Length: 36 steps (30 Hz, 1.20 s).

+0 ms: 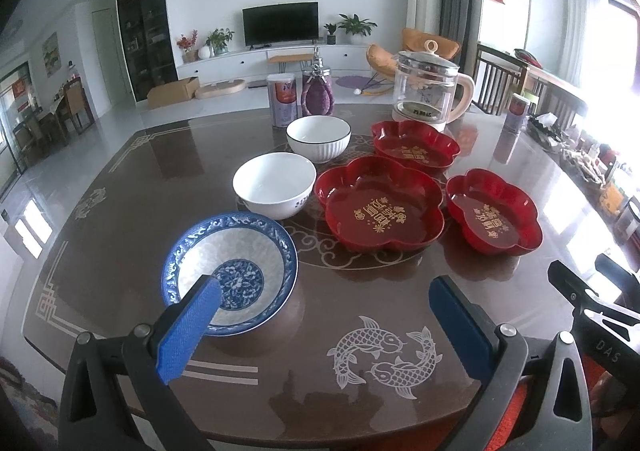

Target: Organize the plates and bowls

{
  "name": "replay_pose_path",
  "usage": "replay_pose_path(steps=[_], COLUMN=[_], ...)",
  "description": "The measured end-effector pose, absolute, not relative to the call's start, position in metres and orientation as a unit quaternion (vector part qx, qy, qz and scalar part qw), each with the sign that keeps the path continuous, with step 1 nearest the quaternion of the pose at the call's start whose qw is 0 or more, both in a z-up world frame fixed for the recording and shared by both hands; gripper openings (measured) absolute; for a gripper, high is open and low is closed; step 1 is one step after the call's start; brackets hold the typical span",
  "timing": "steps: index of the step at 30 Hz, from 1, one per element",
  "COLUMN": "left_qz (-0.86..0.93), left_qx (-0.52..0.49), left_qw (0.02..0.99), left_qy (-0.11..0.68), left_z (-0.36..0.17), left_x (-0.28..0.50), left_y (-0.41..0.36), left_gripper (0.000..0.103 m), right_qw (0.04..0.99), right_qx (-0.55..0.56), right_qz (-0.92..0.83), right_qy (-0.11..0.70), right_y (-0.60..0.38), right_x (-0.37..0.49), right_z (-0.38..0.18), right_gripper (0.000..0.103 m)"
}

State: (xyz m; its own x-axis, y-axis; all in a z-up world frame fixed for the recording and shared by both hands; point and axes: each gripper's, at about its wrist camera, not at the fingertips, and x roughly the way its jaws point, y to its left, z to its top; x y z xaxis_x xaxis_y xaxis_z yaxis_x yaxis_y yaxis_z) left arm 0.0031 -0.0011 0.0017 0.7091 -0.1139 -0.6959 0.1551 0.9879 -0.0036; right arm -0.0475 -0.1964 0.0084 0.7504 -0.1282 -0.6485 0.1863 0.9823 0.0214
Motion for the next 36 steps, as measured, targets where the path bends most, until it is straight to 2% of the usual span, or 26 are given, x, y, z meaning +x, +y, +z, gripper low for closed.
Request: replay_pose_path(steps=[36], left_qz=[-0.069], left_qx=[0.036], left_qw=[0.916], left_qy=[0.393], left_z=[-0.018], left_x=[0.005], left_y=[-0.007], left_gripper=[0.103], right_qw=[0.930], right_qx=[0.046], right_qz=[-0.103], right_qy=[0.351], right_y=[-0.204], right_x=[-0.049], right_z=[0.004], right_gripper=[0.093])
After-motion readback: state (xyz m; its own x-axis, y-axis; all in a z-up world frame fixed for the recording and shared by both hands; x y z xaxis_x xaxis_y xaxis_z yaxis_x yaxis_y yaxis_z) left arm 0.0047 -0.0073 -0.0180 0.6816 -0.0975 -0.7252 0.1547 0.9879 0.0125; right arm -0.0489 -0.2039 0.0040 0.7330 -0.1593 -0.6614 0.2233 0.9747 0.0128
